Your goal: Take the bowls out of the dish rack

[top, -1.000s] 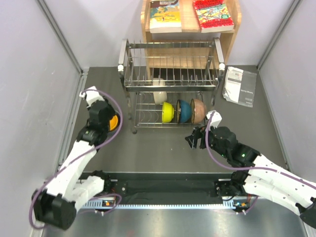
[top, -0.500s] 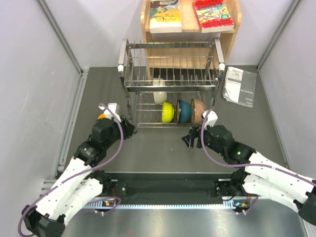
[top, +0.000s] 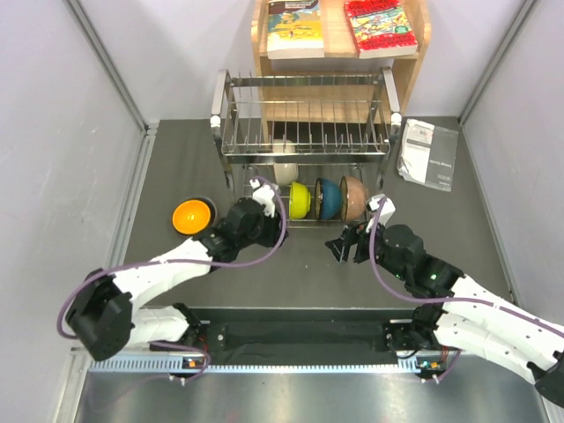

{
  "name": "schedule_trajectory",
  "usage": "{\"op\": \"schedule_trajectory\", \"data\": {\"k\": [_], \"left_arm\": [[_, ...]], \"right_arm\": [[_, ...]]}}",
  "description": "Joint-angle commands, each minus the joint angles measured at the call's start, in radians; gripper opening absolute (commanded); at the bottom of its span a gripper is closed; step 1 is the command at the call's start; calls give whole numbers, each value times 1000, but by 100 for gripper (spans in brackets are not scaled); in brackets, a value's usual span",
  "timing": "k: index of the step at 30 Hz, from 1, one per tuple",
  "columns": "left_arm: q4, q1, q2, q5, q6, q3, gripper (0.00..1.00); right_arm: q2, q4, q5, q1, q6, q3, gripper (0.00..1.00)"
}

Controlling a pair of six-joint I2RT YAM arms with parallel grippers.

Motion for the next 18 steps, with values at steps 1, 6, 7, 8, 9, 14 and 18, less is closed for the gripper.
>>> {"op": "schedule_trajectory", "data": {"k": [1, 6, 7, 8, 9, 14, 18], "left_arm": [[160, 1, 83, -67, 76, 118, 49], [268, 7, 170, -7, 69, 124, 49], [294, 10, 186, -4, 67, 127, 49], [306, 10, 200, -4, 67, 129, 49], [311, 12, 226, -4, 67, 143, 49], [355, 24, 290, -7, 77, 157, 48], [466, 61, 322, 59, 55, 126, 48]], "right_arm": [[-25, 12, 7, -3, 4, 12, 78], [-31, 15, 18, -6, 5, -7, 78], [-31, 21, 16, -5, 7, -20, 78], [-31, 24, 13, -5, 8, -23, 78], [-32, 24, 12, -6, 13, -29, 78], [-58, 23, 12, -6, 25, -52, 78], [-66, 31, 16, -11, 30, -76, 78]]}}
